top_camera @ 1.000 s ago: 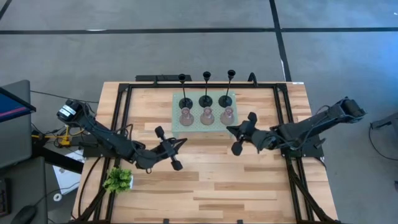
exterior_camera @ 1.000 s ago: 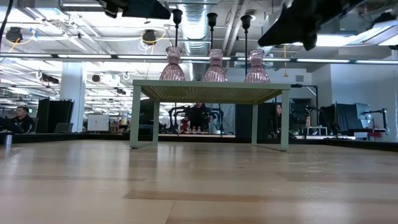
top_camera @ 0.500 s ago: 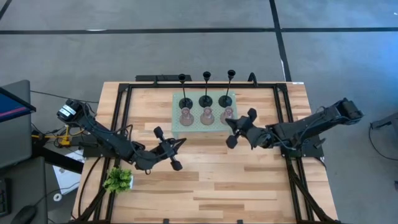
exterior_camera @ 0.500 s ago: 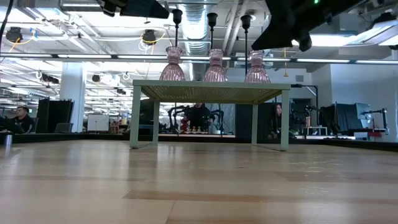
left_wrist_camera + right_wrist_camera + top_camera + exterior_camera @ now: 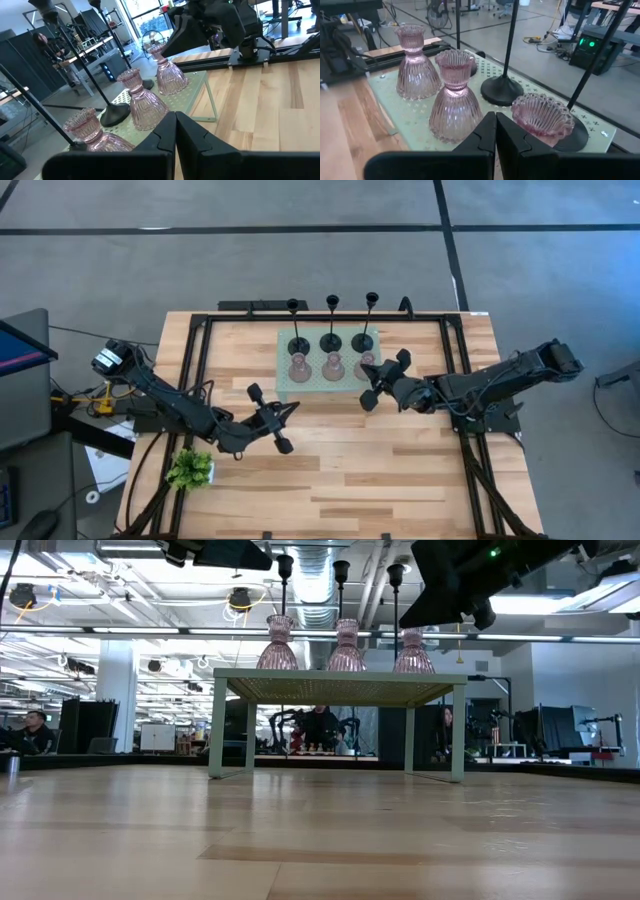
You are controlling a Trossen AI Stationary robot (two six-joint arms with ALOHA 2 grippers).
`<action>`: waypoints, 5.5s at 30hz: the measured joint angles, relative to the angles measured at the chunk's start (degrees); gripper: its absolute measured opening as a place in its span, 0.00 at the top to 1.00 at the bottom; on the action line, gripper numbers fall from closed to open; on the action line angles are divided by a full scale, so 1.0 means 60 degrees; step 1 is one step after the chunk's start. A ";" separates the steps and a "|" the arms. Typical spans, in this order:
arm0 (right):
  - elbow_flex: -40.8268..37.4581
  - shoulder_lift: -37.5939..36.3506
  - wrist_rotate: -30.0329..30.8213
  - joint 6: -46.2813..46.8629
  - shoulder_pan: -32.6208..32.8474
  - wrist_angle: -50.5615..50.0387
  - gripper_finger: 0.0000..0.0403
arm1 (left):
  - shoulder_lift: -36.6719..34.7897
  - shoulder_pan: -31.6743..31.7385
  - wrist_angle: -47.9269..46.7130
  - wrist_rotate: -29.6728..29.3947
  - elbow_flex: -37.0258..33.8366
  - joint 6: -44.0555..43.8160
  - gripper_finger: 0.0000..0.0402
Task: Pick & Place candle stick holders
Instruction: Adjust the right pink glass candle holder on the shelf, then return to Home Position
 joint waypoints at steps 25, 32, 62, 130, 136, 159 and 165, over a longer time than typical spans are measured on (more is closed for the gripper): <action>-0.0004 -0.0088 -0.1735 -0.0014 0.0038 0.0123 1.00 | 0.0000 0.0000 0.0001 0.0002 -0.0004 -0.0066 0.98; 0.0338 -0.0881 -0.1829 -0.0110 0.0736 -0.0995 1.00 | 0.0000 0.0000 0.0000 0.0002 -0.0004 -0.0066 0.98; 0.0335 -0.2106 -0.0857 0.0282 -0.0487 -0.4821 1.00 | 0.0004 0.0000 0.0004 -0.0071 -0.0004 -0.0066 0.98; -0.2260 -0.8577 -0.6372 -0.2811 -0.0396 -0.1994 1.00 | 0.0002 -0.0586 0.0000 -0.1003 -0.0004 0.0910 0.98; -0.2709 -0.9196 -0.7437 -0.2415 -0.0400 -0.1988 1.00 | 0.0000 -0.0586 0.0000 -0.1003 -0.0004 0.0906 0.98; -0.5065 -1.1712 -0.7559 -0.2424 -0.0407 -0.1238 1.00 | -0.0004 -0.0586 -0.0004 -0.1007 -0.0004 0.0906 0.98; -0.5537 -1.1730 -0.7570 -0.2391 -0.0407 -0.1273 1.00 | -0.0004 -0.0586 0.0000 -0.1007 -0.0007 0.0906 0.98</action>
